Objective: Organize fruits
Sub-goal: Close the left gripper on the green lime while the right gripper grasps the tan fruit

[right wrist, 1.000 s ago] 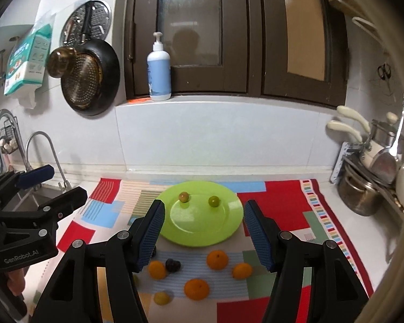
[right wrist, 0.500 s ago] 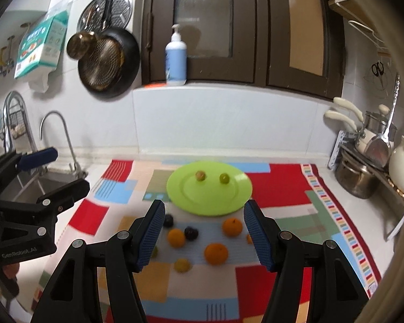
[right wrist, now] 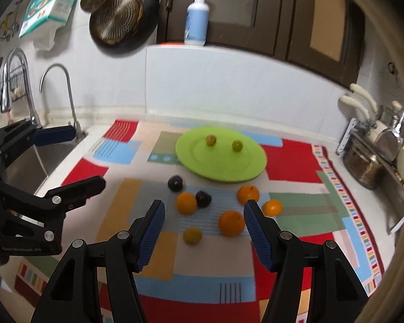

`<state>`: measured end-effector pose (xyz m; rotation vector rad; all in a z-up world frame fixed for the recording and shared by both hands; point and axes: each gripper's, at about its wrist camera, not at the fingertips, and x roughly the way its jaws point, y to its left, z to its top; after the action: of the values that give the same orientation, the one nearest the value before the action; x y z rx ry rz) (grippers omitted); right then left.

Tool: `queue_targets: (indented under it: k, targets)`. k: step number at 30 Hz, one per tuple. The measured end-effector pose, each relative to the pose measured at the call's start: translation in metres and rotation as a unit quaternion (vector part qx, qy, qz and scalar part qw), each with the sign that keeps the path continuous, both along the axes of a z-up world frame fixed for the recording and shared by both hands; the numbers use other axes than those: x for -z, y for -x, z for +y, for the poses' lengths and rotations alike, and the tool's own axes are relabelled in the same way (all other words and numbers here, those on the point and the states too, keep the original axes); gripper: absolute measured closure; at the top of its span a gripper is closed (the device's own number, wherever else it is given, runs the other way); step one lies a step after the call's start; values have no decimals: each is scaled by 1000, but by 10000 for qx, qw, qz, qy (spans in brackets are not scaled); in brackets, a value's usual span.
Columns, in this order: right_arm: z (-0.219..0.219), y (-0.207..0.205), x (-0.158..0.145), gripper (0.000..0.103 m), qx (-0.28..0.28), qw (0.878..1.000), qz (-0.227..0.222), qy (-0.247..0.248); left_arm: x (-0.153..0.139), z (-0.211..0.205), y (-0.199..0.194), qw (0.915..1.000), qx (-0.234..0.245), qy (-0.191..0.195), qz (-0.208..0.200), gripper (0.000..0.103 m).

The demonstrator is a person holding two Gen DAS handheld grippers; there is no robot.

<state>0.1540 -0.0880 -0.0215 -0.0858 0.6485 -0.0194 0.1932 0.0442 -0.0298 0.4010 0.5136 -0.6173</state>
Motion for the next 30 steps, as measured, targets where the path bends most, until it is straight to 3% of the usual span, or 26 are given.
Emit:
queue_targets:
  k: [8, 11, 19, 22, 30]
  targets:
    - [2, -21, 30, 42, -124, 9988, 476, 41, 30, -14, -14, 9980, 530, -276, 199, 31]
    - [3, -28, 43, 48, -217, 9974, 690, 21, 40, -19, -17, 9964, 700, -408, 248, 33]
    - [4, -44, 71, 56, -413, 9931, 1099, -25, 67, -30, -35, 9892, 1003, -580, 900, 49]
    - [3, -49, 78, 56, -437, 9918, 1201, -72, 73, -35, -39, 9872, 1086, -647, 970, 56]
    - [-2, -59, 89, 61, -498, 9891, 1375, -201, 84, -45, -50, 9836, 1161, -677, 1199, 57]
